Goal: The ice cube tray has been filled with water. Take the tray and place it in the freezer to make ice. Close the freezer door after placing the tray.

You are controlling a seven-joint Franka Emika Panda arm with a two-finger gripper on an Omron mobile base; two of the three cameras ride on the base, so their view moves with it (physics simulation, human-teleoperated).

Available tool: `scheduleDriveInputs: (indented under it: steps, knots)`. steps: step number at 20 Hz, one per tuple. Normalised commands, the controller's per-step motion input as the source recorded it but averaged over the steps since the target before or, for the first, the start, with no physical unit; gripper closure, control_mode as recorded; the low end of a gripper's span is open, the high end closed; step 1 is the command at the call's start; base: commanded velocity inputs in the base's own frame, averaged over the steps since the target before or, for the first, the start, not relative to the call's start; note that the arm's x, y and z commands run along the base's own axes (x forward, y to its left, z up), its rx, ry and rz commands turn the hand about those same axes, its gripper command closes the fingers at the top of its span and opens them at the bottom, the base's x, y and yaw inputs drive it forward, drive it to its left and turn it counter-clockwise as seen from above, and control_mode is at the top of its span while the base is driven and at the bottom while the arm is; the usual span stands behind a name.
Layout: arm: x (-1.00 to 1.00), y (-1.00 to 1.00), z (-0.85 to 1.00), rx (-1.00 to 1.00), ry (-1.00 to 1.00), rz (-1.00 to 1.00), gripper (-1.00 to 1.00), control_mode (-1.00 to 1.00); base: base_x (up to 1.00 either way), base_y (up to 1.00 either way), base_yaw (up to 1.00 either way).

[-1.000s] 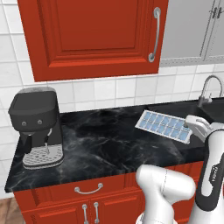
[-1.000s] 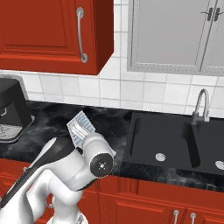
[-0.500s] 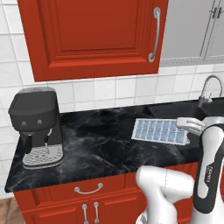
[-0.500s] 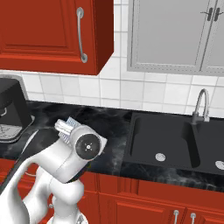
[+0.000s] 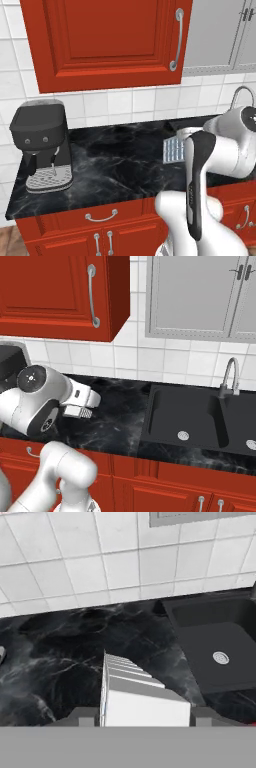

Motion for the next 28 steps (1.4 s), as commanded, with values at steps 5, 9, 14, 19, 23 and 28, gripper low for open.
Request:
scheduleDriveInputs:
  steps: [5,9,14,19,23,28]
  knots:
    - [-0.29,-0.35,-0.04,-0.18,-0.08,0.01,1.0,-1.0,0.0,0.0,0.0]
    - [-0.02,-0.41,-0.08,-0.01,-0.18,0.13,1.0,-1.0,0.0,0.0,0.0]
    - [0.03,-0.06,0.0,0.0,-0.16,0.14,1.0,-1.0,0.0,0.0,0.0]
    - [0.03,0.0,-0.04,0.0,-0.03,0.02,1.0,-1.0,0.0,0.0,0.0]
    - [0.04,0.03,-0.01,0.0,0.0,0.0,1.0,-1.0,0.0,0.0,0.0]
    - [-0.03,0.33,-0.04,-0.01,0.0,0.05,1.0,-1.0,0.0,0.0,0.0]
